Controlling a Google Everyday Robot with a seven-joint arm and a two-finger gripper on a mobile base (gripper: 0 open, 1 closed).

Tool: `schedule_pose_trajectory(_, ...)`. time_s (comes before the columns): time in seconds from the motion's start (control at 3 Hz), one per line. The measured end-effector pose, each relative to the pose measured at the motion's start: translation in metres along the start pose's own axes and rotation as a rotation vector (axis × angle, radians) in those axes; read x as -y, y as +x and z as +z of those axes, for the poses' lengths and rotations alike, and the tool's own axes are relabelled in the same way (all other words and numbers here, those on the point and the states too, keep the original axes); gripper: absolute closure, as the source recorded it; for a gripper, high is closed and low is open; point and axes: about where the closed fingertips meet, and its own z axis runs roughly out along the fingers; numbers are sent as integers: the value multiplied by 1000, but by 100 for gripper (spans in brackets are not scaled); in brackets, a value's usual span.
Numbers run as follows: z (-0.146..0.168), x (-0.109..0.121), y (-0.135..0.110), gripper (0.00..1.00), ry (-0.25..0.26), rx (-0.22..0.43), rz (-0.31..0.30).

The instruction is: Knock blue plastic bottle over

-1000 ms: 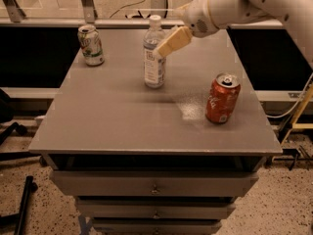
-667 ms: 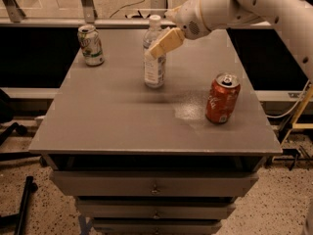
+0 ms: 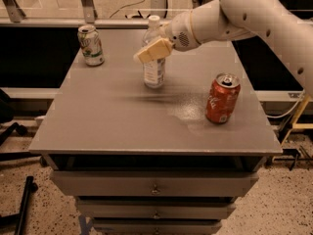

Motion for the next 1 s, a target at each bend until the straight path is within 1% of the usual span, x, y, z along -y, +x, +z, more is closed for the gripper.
schedule_pose_trajectory(0.33,-1,-10,0,49,6,-8,23)
schedule_pose_trajectory(0.67,-7,-12,-3,72,18,-32,20)
schedule_pose_trajectory(1.0,-16,-5,-7,95,31,-83,-10)
